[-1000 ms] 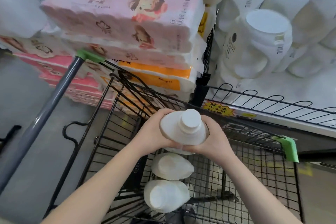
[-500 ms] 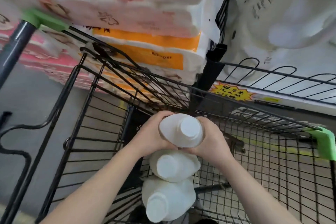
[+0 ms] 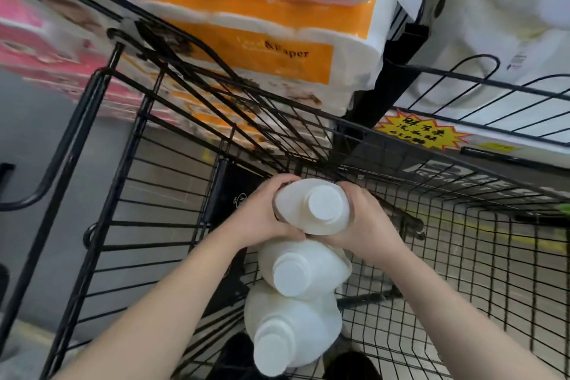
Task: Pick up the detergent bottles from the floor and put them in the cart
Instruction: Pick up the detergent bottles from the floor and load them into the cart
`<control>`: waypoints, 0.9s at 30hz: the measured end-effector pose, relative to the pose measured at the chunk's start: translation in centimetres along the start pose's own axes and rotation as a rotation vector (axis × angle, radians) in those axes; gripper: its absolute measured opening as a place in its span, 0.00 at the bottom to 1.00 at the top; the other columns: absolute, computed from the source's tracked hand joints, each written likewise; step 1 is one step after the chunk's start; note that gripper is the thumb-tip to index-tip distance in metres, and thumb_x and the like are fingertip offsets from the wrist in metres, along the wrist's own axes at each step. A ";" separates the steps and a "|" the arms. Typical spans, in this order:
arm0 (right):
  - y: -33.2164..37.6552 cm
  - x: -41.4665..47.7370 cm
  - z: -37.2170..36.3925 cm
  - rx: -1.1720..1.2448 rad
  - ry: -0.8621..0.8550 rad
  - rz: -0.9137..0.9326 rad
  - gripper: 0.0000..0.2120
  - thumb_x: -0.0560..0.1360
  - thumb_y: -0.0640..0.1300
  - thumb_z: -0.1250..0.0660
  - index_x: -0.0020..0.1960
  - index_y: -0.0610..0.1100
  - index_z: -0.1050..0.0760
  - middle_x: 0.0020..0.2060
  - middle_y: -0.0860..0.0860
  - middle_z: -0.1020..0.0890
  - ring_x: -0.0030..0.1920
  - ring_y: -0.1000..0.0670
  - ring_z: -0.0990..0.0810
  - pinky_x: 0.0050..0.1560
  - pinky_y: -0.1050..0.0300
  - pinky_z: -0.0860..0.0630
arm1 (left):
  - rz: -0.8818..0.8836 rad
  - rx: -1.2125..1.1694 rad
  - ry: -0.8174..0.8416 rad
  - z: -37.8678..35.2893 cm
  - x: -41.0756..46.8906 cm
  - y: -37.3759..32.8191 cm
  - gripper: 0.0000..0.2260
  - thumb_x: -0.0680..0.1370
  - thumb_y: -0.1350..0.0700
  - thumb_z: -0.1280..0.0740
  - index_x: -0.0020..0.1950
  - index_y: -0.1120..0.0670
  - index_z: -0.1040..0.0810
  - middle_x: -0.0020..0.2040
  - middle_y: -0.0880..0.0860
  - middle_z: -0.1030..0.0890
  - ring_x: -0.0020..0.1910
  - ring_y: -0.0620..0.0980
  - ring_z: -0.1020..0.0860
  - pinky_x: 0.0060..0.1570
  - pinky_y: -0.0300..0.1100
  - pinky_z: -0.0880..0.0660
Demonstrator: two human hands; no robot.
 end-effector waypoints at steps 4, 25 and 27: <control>0.1 -0.9 0.2 -0.018 0.118 -0.004 0.48 0.63 0.61 0.17 0.77 0.54 0.34 0.70 0.56 0.26 0.71 0.52 0.28 0.71 0.45 0.26 | -0.013 0.021 0.019 -0.3 -1.0 -0.2 0.44 0.65 0.51 0.14 0.73 0.32 0.35 0.71 0.38 0.32 0.70 0.44 0.30 0.72 0.47 0.31; 17.0 -11.2 21.2 0.256 -0.271 0.234 0.39 0.71 0.56 0.19 0.77 0.62 0.33 0.67 0.66 0.22 0.69 0.68 0.26 0.71 0.63 0.30 | -0.583 0.082 -0.256 9.6 -14.2 -24.8 0.39 0.74 0.40 0.21 0.81 0.37 0.36 0.76 0.35 0.30 0.75 0.35 0.30 0.77 0.45 0.30; 19.5 -13.9 24.7 0.275 -0.353 0.283 0.37 0.72 0.54 0.19 0.76 0.61 0.31 0.65 0.66 0.20 0.68 0.67 0.24 0.70 0.63 0.28 | -0.664 0.092 -0.281 10.5 -17.0 -28.5 0.38 0.73 0.39 0.22 0.80 0.36 0.35 0.75 0.34 0.29 0.75 0.33 0.30 0.77 0.43 0.30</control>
Point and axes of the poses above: each hand's wrist, its own x-axis towards the middle knuckle, its own z-axis out of the back of the hand, y = z × x, the point moved 8 cm from there along x, towards the middle knuckle
